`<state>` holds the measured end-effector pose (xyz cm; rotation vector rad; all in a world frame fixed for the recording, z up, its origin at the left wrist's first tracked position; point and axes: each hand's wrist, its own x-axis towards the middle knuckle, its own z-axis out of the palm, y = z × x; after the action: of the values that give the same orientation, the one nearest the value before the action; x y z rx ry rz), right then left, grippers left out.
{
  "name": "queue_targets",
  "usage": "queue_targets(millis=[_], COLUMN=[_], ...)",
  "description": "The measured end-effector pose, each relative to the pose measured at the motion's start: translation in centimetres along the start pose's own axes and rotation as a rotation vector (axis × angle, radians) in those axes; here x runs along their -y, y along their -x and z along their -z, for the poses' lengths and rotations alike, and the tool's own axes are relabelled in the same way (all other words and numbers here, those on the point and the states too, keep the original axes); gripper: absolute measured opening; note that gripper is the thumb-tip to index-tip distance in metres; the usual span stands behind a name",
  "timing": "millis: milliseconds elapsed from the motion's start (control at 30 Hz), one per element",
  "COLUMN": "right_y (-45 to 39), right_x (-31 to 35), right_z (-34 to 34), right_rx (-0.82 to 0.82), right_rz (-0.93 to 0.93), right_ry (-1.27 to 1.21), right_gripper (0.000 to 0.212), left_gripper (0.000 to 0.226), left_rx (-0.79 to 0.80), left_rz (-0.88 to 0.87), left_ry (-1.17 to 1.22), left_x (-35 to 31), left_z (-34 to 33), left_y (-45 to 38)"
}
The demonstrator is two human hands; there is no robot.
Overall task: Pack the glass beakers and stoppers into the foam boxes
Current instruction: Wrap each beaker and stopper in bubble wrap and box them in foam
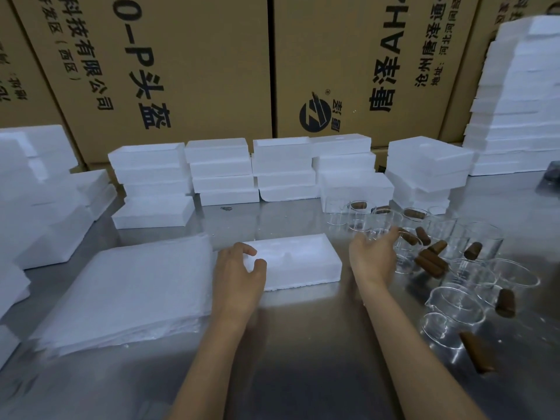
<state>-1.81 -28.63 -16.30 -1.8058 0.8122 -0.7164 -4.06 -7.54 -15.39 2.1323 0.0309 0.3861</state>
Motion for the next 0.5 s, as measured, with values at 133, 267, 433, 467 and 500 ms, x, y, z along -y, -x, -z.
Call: queue_targets(millis=[133, 267, 433, 467, 500], right_y=[0.0, 0.1, 0.9, 1.0, 1.1], right_x=[0.1, 0.6, 1.4, 1.6, 1.6], right_z=[0.0, 0.8, 2.2, 2.4, 2.6], right_rx=[0.046, 0.051, -0.121, -0.164, -0.200], right_rz=[0.018, 0.080, 0.416, 0.443, 0.447], right_ry=[0.101, 0.200, 0.466, 0.533, 0.609], right_gripper=[0.066, 0.062, 0.037, 0.037, 0.038], left_gripper=[0.018, 0.019, 0.019, 0.020, 0.020], left_rx=[0.012, 0.029, 0.042, 0.042, 0.042], left_rz=[-0.004, -0.025, -0.033, -0.035, -0.039], left_ry=[-0.021, -0.035, -0.024, -0.020, -0.015], left_x=[-0.4, -0.7, -0.9, -0.9, -0.9], left_z=[0.1, 0.1, 0.2, 0.3, 0.3], left_y=[0.2, 0.5, 0.6, 0.5, 0.5])
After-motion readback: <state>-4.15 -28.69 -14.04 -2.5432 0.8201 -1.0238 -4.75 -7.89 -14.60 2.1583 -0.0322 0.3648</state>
